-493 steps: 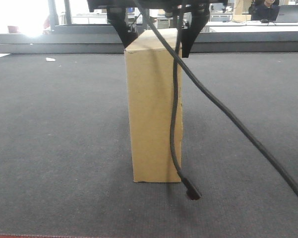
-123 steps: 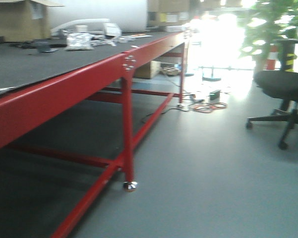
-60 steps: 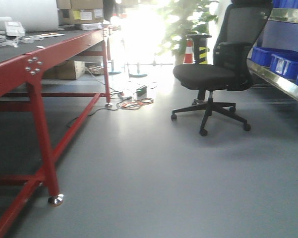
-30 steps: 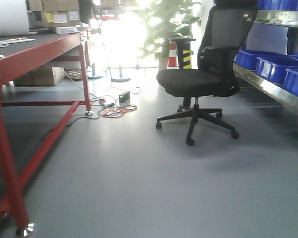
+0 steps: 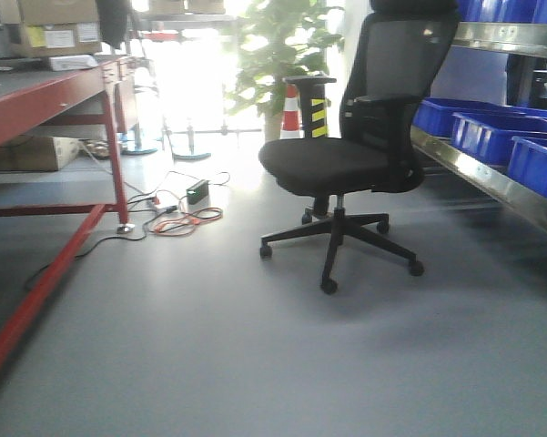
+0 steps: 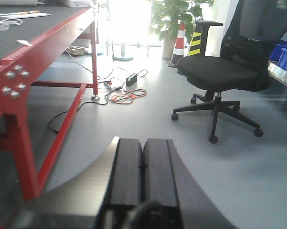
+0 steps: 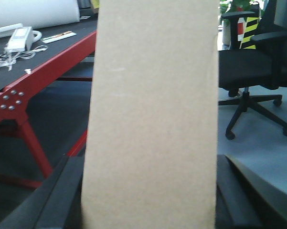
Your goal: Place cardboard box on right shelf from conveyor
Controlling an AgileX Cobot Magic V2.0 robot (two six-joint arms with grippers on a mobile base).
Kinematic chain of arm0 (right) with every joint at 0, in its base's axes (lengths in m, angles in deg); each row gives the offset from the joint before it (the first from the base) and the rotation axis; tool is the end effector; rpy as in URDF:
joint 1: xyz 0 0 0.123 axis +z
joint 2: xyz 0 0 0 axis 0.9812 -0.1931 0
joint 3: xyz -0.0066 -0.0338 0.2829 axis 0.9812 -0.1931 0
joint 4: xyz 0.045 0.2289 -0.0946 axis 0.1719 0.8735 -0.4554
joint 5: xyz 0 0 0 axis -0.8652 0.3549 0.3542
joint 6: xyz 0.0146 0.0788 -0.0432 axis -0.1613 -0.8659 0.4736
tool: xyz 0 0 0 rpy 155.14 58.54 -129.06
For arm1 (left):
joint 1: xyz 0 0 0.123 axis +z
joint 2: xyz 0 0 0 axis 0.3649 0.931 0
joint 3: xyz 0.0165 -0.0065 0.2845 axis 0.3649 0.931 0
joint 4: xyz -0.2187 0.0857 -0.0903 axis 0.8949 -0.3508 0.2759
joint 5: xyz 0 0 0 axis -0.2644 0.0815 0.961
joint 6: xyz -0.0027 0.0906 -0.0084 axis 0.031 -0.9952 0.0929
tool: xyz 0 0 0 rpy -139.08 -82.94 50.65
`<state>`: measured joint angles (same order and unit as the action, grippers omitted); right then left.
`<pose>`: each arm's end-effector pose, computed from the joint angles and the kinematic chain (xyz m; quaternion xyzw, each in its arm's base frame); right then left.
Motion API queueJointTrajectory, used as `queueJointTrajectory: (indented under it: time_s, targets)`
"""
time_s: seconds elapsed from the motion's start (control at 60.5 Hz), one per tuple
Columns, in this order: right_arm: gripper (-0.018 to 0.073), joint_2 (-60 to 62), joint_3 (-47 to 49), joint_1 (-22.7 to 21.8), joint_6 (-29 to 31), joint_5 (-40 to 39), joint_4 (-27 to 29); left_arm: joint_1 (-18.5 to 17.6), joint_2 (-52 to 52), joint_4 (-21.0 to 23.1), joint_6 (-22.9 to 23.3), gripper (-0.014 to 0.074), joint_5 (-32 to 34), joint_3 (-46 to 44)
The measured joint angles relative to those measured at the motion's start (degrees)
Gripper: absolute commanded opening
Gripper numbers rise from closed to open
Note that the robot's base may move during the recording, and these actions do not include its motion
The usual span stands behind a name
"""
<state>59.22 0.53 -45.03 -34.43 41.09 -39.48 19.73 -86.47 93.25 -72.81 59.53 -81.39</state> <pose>0.0319 0.0010 0.3786 -0.0755 0.7534 0.1939 0.6238 0.0566 -0.0026 0.1925 0.0024 0.7244 -0.0240 0.6889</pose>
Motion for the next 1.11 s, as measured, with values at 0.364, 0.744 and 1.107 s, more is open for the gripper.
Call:
queueJointTrajectory:
  time_s: [0.364,0.744,1.107]
  targets:
    - [0.0208,0.0,0.0,0.0,0.0,0.0,0.0,0.5,0.0,0.0,0.0,-0.0116,0.0,0.0]
    - [0.0208,0.0,0.0,0.0,0.0,0.0,0.0,3.2,0.0,0.0,0.0,-0.0115,0.0,0.0]
    - [0.0208,0.0,0.0,0.0,0.0,0.0,0.0,8.9,0.0,0.0,0.0,-0.0116,0.0,0.0]
